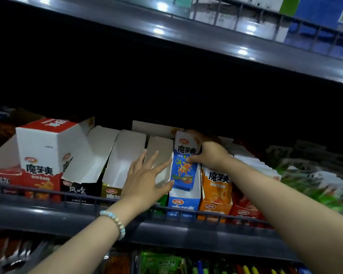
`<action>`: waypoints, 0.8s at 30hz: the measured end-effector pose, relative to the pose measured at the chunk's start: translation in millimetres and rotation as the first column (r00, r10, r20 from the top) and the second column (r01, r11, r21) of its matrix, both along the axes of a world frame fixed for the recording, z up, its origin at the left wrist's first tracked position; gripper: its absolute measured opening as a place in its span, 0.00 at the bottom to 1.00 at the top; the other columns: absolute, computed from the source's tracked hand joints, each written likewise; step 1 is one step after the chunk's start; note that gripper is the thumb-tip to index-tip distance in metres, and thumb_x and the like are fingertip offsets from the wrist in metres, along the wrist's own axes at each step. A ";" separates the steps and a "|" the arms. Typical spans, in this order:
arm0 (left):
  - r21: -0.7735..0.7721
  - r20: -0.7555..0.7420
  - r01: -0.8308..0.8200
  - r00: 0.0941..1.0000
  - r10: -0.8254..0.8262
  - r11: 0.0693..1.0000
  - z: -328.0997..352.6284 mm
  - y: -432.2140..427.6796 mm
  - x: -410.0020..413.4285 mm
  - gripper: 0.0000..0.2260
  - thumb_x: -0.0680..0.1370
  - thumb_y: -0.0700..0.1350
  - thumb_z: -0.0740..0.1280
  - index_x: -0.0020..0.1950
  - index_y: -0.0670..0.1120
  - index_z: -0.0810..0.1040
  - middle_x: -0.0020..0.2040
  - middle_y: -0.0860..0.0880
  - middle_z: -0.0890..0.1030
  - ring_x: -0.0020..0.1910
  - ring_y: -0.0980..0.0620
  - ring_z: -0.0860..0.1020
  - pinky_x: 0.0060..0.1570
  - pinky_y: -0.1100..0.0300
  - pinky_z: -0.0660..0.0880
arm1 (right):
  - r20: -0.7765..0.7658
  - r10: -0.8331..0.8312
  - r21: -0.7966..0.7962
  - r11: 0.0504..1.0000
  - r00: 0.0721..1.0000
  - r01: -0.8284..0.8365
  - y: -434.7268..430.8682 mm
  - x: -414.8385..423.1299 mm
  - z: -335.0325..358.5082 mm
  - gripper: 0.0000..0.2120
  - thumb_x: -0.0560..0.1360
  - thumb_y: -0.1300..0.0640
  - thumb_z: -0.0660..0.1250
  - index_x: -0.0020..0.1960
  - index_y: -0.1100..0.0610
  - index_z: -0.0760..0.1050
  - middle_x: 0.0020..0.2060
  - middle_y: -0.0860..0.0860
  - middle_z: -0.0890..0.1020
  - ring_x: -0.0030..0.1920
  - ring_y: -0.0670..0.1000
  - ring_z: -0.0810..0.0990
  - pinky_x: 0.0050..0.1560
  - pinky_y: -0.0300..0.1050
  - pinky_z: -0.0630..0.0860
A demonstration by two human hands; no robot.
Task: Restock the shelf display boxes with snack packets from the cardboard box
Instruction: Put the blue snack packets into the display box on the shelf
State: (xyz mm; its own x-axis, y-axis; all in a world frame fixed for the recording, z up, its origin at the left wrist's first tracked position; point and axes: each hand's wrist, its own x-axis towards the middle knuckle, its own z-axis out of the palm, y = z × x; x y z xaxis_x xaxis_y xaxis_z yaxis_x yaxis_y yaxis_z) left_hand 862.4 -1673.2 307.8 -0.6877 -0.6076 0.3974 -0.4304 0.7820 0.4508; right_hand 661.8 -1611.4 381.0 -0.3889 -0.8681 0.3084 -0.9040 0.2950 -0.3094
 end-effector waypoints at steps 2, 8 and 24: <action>-0.001 0.014 0.000 1.000 0.000 1.000 0.0 0.4 -0.4 0.26 0.78 0.63 0.59 0.74 0.67 0.53 0.78 0.57 0.46 0.76 0.54 0.37 0.74 0.52 0.41 | -0.141 -0.017 0.034 0.999 0.990 0.022 -0.2 -1.8 -3.8 0.37 0.70 0.50 0.74 0.73 0.44 0.58 0.71 0.51 0.66 0.69 0.54 0.67 0.61 0.53 0.74; -0.019 0.038 -0.014 0.999 0.014 1.000 -1.1 -0.3 -1.2 0.27 0.77 0.64 0.58 0.74 0.66 0.53 0.79 0.57 0.46 0.76 0.53 0.38 0.74 0.52 0.41 | -0.299 0.022 0.033 0.999 0.954 -0.013 -0.3 -3.2 -3.9 0.39 0.70 0.49 0.74 0.74 0.40 0.57 0.72 0.48 0.60 0.72 0.53 0.59 0.66 0.53 0.69; -0.070 -0.167 0.010 0.986 -0.022 0.997 -37.7 67.0 72.3 0.32 0.73 0.67 0.48 0.75 0.57 0.61 0.75 0.57 0.63 0.75 0.57 0.53 0.72 0.61 0.44 | -0.034 0.190 -0.147 0.970 0.981 -0.193 104.0 83.4 -16.7 0.27 0.78 0.48 0.63 0.74 0.46 0.60 0.74 0.46 0.62 0.74 0.46 0.59 0.72 0.40 0.54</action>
State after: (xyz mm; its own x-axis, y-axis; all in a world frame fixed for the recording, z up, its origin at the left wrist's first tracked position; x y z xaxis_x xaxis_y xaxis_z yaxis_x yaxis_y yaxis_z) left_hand 934.7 -1606.2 270.1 -0.6171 -0.5644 0.5483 -0.3408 0.8197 0.4603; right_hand 745.3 -1507.4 364.3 -0.2128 -0.8694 0.4459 -0.9454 0.0679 -0.3187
